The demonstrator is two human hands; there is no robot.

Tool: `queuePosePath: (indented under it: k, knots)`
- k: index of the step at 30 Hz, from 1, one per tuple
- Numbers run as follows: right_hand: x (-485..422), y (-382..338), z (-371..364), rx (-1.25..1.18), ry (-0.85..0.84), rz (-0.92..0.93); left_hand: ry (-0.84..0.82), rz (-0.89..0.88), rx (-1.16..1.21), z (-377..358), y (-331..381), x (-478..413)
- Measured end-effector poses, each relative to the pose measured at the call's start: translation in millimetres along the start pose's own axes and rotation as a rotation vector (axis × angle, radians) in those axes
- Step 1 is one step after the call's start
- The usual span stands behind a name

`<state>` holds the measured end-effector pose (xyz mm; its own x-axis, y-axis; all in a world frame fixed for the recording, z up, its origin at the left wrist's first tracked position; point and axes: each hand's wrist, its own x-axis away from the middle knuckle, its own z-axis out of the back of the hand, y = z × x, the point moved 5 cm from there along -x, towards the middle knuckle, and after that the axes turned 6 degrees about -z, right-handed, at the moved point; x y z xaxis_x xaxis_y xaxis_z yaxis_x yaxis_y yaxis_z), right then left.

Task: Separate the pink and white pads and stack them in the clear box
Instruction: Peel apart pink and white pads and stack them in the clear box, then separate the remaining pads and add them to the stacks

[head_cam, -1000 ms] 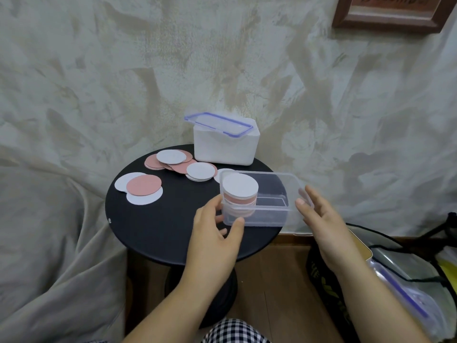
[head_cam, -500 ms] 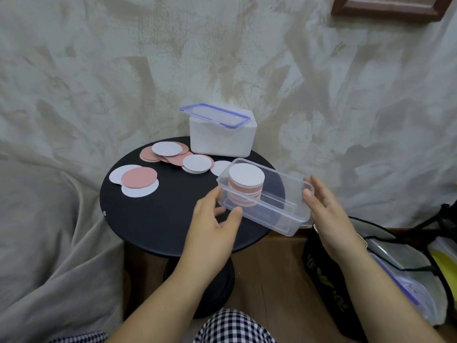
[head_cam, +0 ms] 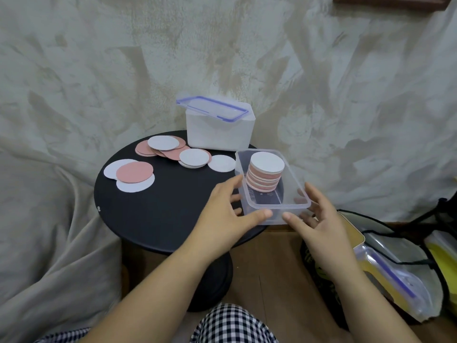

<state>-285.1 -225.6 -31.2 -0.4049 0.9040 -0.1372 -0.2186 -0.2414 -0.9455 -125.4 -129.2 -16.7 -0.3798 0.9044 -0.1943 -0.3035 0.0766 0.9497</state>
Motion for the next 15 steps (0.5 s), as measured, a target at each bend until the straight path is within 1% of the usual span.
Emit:
queuePosePath:
  k: [2, 5, 9, 15]
  knots:
    - [-4.1, -2.1, -4.6, 0.037, 0.024, 0.032, 0.059, -0.027, -0.066, 1.8, -0.8, 2.6]
    - [-9.4, -5.2, -10.7, 0.032, 0.060, 0.051, 0.128, -0.035, -0.097, 6.2, -3.0, -3.1]
    - [-21.2, -6.6, -14.4, 0.051, 0.094, 0.040, 0.121, -0.051, -0.092, 5.7, -2.0, -16.4]
    - [-35.1, -13.0, -20.7, 0.142, 0.084, 0.030, 0.124, -0.038, -0.072, 8.2, -4.1, -29.3]
